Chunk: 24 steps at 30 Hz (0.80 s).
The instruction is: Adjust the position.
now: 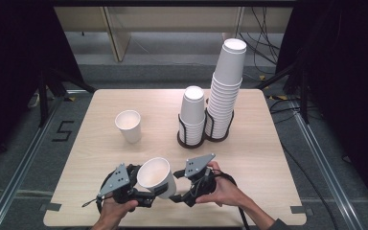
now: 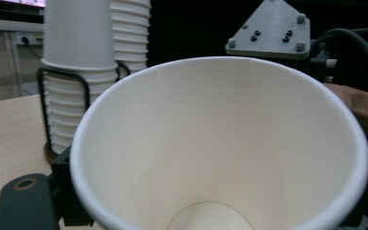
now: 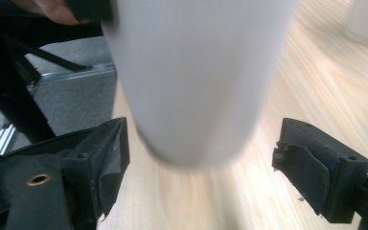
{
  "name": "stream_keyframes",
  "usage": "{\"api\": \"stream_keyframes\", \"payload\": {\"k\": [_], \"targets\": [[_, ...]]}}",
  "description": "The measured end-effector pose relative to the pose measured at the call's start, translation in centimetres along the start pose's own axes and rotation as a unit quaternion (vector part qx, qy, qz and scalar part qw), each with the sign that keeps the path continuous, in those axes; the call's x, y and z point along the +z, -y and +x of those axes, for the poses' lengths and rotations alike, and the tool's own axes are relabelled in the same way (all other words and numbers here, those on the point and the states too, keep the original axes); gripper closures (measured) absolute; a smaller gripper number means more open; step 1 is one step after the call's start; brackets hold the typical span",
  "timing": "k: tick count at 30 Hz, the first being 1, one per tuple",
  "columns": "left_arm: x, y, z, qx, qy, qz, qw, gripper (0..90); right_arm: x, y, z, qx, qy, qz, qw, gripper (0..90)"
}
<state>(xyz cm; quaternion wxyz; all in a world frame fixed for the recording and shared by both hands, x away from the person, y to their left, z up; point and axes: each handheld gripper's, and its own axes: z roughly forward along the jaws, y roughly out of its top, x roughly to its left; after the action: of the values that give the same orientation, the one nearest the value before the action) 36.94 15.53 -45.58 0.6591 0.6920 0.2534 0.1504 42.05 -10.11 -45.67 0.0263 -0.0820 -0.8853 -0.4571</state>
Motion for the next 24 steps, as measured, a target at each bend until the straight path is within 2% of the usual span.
{"api": "stream_keyframes", "payload": {"k": [4,7,9,10,13,15,18,20,21,22,24], "targets": [[-0.5,-0.2,0.9,0.017,-0.045,0.010,0.9988,14.6,-1.0,0.7,-0.5,0.012,0.032,0.009,0.9994,20.0],[-1.0,-0.4,1.7,0.025,-0.089,0.030,0.9953,14.6,-1.9,1.2,-0.9,0.025,0.056,0.008,0.9981,21.1],[-1.2,-0.3,2.4,0.028,-0.118,0.034,0.9920,14.6,-2.4,1.4,-1.0,0.033,0.069,0.009,0.9970,21.3],[-1.5,-0.3,2.8,0.033,-0.136,0.042,0.9893,14.6,-2.6,1.5,-1.1,0.034,0.074,0.010,0.9966,21.2],[-1.8,-0.2,3.5,0.035,-0.163,0.048,0.9848,14.6,-3.1,2.0,-1.2,0.033,0.092,0.012,0.9952,21.1],[-2.0,-0.2,4.1,0.035,-0.184,0.049,0.9810,14.6,-3.3,2.2,-1.1,0.038,0.093,0.015,0.9949,21.2],[-2.3,-0.1,4.8,0.037,-0.210,0.052,0.9757,14.5,-3.5,2.4,-1.2,0.038,0.096,0.016,0.9945,21.2],[-2.5,0.0,5.3,0.042,-0.221,0.055,0.9728,14.5,-3.7,2.6,-1.2,0.046,0.103,0.016,0.9935,21.2],[-2.6,0.0,5.5,0.042,-0.229,0.061,0.9705,14.5,-3.8,2.7,-1.4,0.044,0.105,0.014,0.9934,21.2],[-2.6,0.1,5.7,0.040,-0.234,0.056,0.9699,14.5,-4.0,2.8,-1.4,0.046,0.110,0.015,0.9927,21.2],[-2.8,0.2,6.0,0.039,-0.242,0.063,0.9674,14.4,-4.1,3.0,-1.5,0.048,0.116,0.013,0.9919,20.9]]}}
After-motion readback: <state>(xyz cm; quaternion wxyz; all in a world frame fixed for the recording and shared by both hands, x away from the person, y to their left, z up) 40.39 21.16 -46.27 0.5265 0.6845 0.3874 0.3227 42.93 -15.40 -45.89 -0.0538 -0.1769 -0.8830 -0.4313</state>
